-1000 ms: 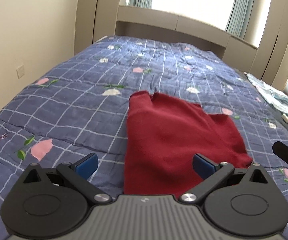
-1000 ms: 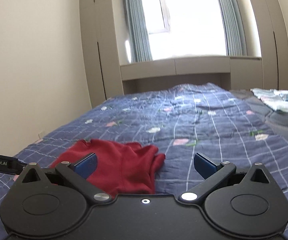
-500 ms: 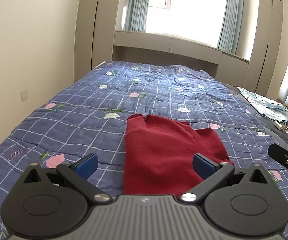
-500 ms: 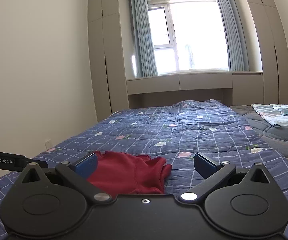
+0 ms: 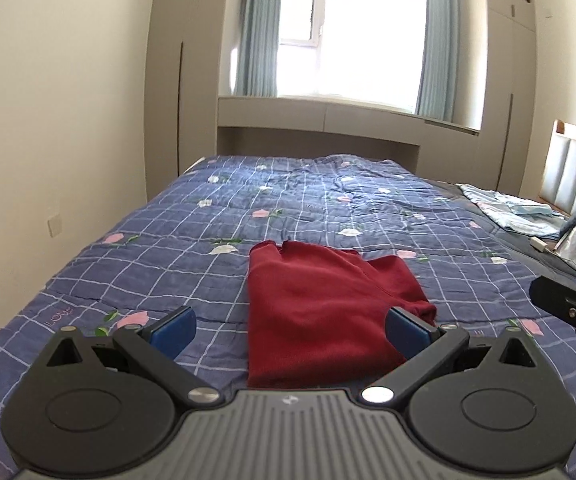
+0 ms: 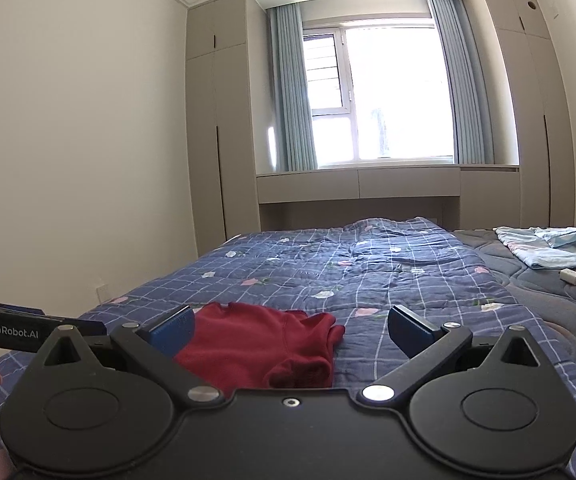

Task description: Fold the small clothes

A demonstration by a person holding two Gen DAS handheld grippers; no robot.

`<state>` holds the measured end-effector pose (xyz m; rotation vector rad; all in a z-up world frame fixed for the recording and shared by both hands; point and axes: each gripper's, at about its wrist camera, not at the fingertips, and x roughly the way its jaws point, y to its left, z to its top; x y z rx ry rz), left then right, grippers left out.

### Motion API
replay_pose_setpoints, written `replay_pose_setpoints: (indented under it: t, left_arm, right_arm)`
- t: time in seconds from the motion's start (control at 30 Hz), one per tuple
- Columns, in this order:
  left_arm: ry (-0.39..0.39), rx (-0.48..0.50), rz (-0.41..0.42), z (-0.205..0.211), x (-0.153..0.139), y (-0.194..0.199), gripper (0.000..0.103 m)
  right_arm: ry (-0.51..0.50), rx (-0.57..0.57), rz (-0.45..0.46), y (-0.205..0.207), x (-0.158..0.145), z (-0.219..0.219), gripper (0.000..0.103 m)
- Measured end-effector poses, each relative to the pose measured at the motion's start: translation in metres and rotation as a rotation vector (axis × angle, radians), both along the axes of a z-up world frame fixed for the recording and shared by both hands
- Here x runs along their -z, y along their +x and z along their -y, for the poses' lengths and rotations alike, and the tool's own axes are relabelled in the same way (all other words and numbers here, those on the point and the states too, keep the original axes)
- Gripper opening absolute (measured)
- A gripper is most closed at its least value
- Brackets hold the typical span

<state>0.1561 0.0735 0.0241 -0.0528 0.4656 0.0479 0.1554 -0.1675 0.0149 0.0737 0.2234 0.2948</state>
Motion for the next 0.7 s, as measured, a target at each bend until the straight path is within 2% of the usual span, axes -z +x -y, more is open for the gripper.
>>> replay_pose_setpoints:
  t: [0.2,0.43,0.7]
  left_arm:
    - [0.023,0.011,0.010,0.003,0.013,-0.032,0.103]
    - [-0.013,-0.014,-0.009,-0.007,0.034,-0.061,0.103]
    - [-0.028,-0.057,-0.012,-0.020,0.050,-0.081,0.103]
  right_arm:
    - [-0.003,0.006,-0.012,-0.032,0.008,-0.003,0.102]
    - [-0.017,0.016,-0.022,-0.062,0.021,-0.007,0.102]
    - [-0.018,0.026,-0.027,-0.075,0.038,-0.013,0.102]
